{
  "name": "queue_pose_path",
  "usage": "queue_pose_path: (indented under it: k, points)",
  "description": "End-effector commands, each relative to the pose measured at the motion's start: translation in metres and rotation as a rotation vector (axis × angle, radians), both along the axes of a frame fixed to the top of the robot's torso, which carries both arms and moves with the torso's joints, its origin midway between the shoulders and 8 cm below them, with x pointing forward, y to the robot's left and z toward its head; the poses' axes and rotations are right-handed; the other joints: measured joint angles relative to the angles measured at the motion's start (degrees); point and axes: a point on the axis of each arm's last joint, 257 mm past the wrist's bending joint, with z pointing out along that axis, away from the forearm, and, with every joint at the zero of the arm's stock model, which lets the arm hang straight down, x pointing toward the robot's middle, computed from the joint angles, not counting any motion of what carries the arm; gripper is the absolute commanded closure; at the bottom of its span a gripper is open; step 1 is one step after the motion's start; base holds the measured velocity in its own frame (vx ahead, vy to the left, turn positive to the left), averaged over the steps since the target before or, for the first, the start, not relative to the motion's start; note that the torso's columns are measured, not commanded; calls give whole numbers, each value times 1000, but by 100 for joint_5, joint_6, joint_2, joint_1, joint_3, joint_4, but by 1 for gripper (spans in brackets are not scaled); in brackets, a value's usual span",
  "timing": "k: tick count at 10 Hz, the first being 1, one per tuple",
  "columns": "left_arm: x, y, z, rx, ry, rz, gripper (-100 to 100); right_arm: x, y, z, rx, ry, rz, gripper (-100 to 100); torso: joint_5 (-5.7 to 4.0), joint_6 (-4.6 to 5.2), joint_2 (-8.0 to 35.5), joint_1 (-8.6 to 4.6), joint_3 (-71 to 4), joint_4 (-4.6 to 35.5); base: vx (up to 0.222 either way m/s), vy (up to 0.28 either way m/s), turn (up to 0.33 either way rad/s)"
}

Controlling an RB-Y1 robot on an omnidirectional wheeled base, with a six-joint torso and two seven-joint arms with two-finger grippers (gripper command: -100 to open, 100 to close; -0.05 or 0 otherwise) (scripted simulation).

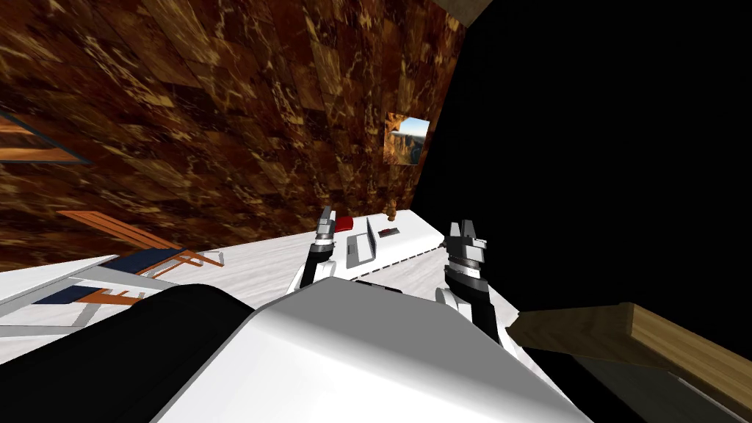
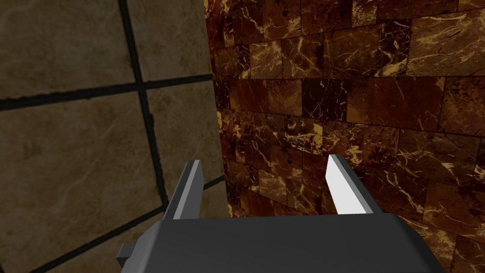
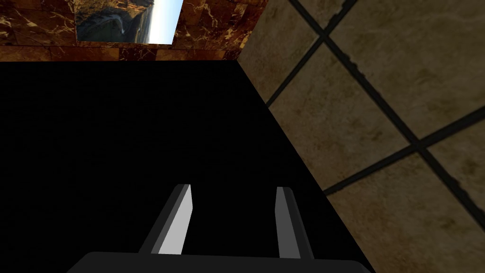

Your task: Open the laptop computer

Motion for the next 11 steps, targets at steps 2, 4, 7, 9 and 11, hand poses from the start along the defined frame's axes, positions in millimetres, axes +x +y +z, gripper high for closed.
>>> queue_pose_path:
  k: [2, 4, 7, 9, 11]
  points:
    - [5, -2, -7, 36, 21, -13, -100, 0, 0, 0, 0, 0, 0, 0, 0, 0, 846, 0, -1692, 846, 9, -10, 10]
    - [11, -1, -18, 69, 47, -21, -100, 0, 0, 0, 0, 1, 0, 0, -2, 0, 1087, -8, -2202, 1089, 21, -45, 28]
    - [23, 5, -40, 111, 95, -22, -100, 0, 0, 0, 0, 1, 0, 0, -1, 0, 1109, -3, -2232, 1113, 34, -58, 35]
    - [32, 12, -58, 133, 133, -15, -100, 0, 0, 0, 0, 1, 0, 0, 0, 0, 1113, 1, -2229, 1114, 46, -66, 44]
    - [40, 20, -75, 153, 166, -4, -100, 0, 0, 0, 0, 1, 0, 0, -1, 0, 1109, -5, -2232, 1113, 51, -86, 55]
